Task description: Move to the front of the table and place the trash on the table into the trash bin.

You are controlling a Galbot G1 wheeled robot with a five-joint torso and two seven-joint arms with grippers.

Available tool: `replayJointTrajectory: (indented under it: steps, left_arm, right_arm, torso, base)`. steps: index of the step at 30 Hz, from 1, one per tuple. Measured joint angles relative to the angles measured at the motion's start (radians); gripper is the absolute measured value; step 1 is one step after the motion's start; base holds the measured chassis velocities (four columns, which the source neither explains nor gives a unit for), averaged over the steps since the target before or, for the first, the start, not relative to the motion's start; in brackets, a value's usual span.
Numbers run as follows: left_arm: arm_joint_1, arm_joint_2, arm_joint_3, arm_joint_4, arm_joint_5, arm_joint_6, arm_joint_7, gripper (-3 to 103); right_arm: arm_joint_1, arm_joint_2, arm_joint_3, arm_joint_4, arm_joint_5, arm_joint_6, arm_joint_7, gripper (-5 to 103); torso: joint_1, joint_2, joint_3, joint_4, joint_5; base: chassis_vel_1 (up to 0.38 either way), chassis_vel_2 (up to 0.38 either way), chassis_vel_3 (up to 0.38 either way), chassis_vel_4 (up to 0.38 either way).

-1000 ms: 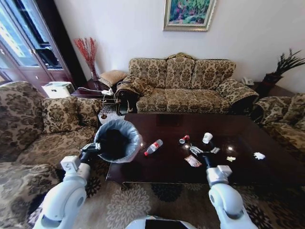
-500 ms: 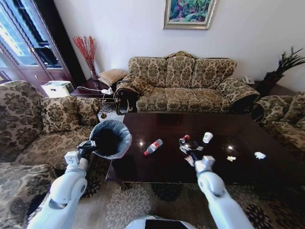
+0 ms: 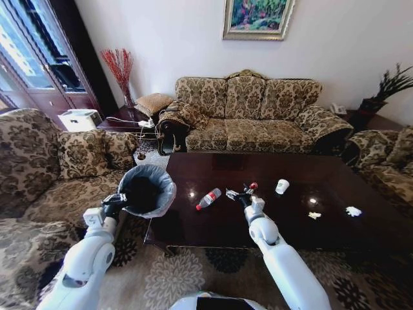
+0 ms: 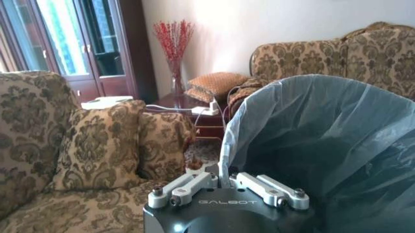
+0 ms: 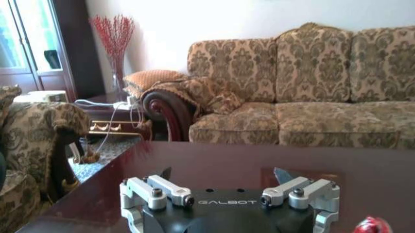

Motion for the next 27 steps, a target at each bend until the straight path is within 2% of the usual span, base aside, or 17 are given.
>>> replayJointTrajectory:
  steps: [4, 6, 10, 13, 14, 17, 21, 27]
  left_arm:
    - [0.001, -0.003, 0.003, 0.002, 0.002, -0.002, 0.0, 3]
    - [0.002, -0.005, 0.008, 0.003, 0.004, -0.005, 0.001, 3]
    - [0.002, -0.008, 0.012, 0.003, 0.005, -0.005, 0.003, 3]
    - [0.002, -0.01, 0.019, 0.002, 0.006, -0.007, 0.003, 3]
    - [0.002, -0.01, 0.019, 0.002, 0.006, -0.007, 0.003, 3]
    - [0.004, -0.012, 0.022, 0.001, 0.014, -0.02, 0.01, 3]
    - [0.006, -0.014, 0.023, 0.0, 0.023, -0.03, 0.029, 3]
    - [0.01, -0.015, 0.024, -0.001, 0.025, -0.039, 0.039, 3]
  right_arm:
    - [0.026, 0.011, -0.027, -0.046, 0.011, 0.0, 0.019, 100]
    - [0.061, 0.035, -0.059, -0.108, 0.032, 0.002, 0.066, 100]
    - [0.092, 0.069, -0.087, -0.169, 0.038, 0.007, 0.108, 100]
    - [0.134, 0.125, -0.117, -0.239, 0.049, 0.006, 0.193, 100]
    - [0.134, 0.125, -0.117, -0.239, 0.049, 0.006, 0.193, 100]
    - [0.142, 0.172, -0.134, -0.257, 0.099, -0.032, 0.301, 100]
    - [0.154, 0.206, -0.125, -0.294, 0.135, -0.048, 0.337, 100]
    - [0.167, 0.235, -0.095, -0.351, 0.175, -0.053, 0.347, 100]
  torso:
    - [0.0, 0.0, 0.0, 0.0, 0.0]
    - [0.0, 0.0, 0.0, 0.0, -0.0003]
    - [0.0, 0.0, 0.0, 0.0001, 0.0001]
    - [0.0, 0.0, 0.0, 0.0002, 0.0]
    - [0.0, 0.0, 0.0, 0.0002, 0.0]
    - [0.0, -0.001, 0.0, 0.0001, -0.0001]
    - [0.0, -0.001, 0.0, -0.0005, -0.0001]
    - [0.0, -0.001, 0.0, -0.0003, 0.0]
  base:
    - [0.018, 0.02, 0.031, 0.025]
    - [0.047, 0.032, 0.051, 0.044]
    - [0.034, 0.045, 0.056, 0.048]
    - [0.049, 0.034, 0.039, 0.04]
    - [0.05, 0.025, 0.029, 0.041]
    - [0.0, 0.0, 0.0, 0.0]
    - [0.0, 0.0, 0.0, 0.0]
    - [0.0, 0.0, 0.0, 0.0]
